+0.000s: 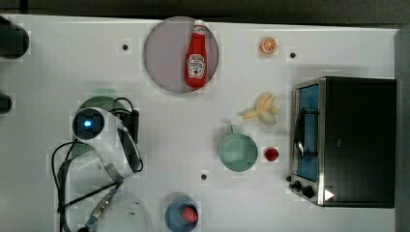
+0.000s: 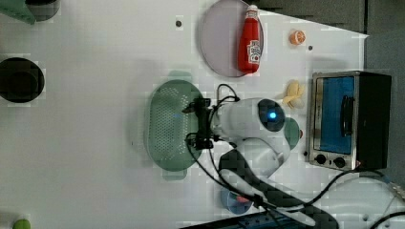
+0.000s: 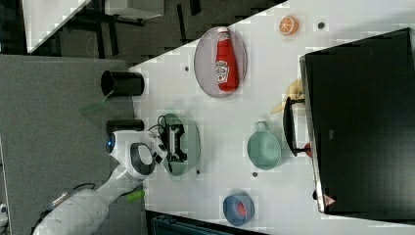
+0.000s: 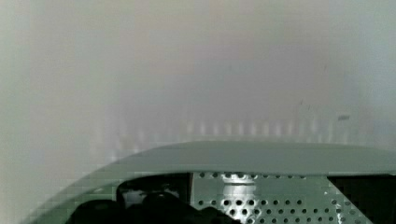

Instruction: Drag strainer left to right.

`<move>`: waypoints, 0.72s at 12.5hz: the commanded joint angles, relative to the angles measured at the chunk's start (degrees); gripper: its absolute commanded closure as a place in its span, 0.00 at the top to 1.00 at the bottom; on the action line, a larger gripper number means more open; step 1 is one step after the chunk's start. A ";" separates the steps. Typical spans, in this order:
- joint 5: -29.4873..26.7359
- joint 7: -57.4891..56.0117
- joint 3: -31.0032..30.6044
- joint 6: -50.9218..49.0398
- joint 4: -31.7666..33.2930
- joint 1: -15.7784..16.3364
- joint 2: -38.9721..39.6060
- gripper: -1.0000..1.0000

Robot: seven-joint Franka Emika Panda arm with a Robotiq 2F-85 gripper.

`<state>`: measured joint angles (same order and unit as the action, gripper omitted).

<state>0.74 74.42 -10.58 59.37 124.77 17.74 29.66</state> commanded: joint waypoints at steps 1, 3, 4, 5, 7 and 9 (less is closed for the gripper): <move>-0.10 -4.30 1.02 0.00 1.63 -4.31 -2.71 1.00; -0.10 -7.45 1.72 0.04 2.91 -6.26 -3.77 1.00; -0.10 -9.22 2.16 0.04 3.49 -7.10 -4.19 1.00; -0.10 -10.65 2.78 0.02 4.12 -7.82 -4.56 1.00; -0.10 -13.33 4.31 0.10 5.26 -8.91 -5.29 1.00; -0.10 -17.17 6.11 0.10 6.21 -9.74 -5.94 1.00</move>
<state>0.09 62.84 -5.10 60.15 130.15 8.72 25.42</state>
